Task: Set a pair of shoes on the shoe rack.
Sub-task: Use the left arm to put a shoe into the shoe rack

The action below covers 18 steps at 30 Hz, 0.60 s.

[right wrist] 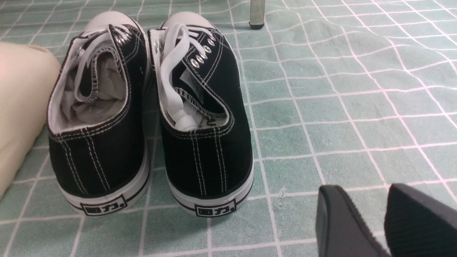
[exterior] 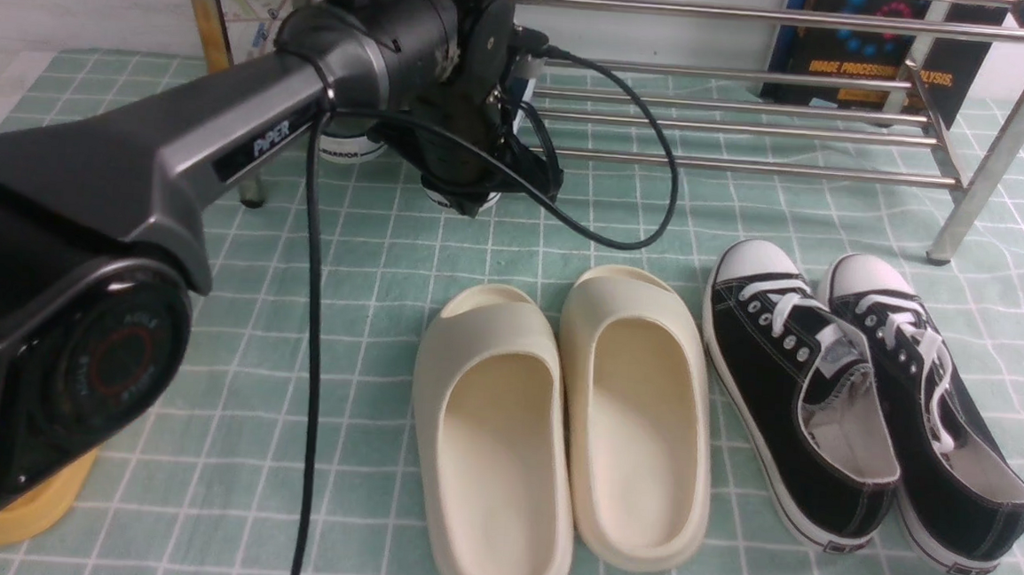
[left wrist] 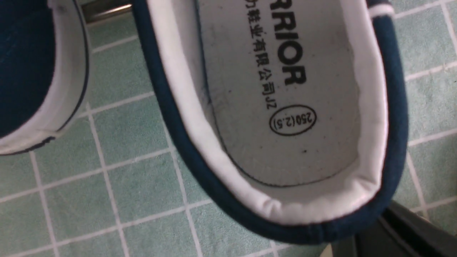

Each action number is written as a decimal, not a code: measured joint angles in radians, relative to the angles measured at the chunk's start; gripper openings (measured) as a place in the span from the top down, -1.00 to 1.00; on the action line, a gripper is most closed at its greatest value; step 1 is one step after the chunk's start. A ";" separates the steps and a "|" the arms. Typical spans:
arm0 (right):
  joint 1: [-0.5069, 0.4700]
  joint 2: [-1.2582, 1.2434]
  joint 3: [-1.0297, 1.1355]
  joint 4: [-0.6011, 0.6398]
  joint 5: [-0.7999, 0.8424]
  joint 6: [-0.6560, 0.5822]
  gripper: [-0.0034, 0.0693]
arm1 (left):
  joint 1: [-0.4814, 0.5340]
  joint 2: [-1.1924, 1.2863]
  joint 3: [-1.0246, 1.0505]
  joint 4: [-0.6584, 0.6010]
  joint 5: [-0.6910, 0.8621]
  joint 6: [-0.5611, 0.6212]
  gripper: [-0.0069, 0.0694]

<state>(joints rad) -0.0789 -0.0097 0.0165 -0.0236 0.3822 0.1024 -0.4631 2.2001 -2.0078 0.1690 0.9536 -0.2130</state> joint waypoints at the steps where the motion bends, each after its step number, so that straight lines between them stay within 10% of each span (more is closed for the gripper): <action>1: 0.000 0.000 0.000 0.000 0.000 0.000 0.25 | -0.001 0.002 0.000 0.000 -0.009 -0.008 0.85; 18: 0.000 0.000 0.000 0.000 0.000 0.000 0.25 | 0.059 0.015 -0.067 0.000 -0.073 -0.104 0.85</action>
<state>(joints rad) -0.0789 -0.0097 0.0165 -0.0236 0.3822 0.1024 -0.4039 2.2154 -2.0743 0.1694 0.8807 -0.3167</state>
